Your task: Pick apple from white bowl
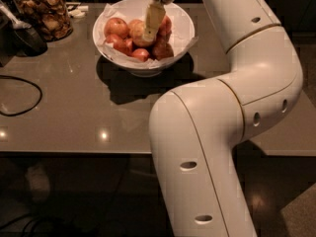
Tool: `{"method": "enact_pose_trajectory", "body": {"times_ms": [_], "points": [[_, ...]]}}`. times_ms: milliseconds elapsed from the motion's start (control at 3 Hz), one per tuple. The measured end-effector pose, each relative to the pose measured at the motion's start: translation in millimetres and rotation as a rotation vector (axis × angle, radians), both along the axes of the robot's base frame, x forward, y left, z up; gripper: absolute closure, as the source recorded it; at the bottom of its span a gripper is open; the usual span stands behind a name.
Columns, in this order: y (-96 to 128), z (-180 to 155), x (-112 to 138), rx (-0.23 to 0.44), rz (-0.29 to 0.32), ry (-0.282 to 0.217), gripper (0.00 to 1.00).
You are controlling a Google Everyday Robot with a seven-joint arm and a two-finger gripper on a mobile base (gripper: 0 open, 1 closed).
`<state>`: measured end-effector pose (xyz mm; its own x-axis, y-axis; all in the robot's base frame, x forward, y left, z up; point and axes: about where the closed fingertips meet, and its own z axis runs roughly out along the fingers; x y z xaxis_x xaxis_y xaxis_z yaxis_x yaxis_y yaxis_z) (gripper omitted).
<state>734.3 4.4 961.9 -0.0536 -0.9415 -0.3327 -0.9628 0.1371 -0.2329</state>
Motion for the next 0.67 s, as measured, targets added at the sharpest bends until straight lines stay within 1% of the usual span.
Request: {"method": "enact_pose_trajectory", "body": {"times_ms": [333, 667], "points": [[0.9, -6.1, -0.6, -0.001, -0.002, 0.018, 0.31], [3.5, -12.0, -1.2, -0.003, 0.0, 0.035, 0.31]]}}
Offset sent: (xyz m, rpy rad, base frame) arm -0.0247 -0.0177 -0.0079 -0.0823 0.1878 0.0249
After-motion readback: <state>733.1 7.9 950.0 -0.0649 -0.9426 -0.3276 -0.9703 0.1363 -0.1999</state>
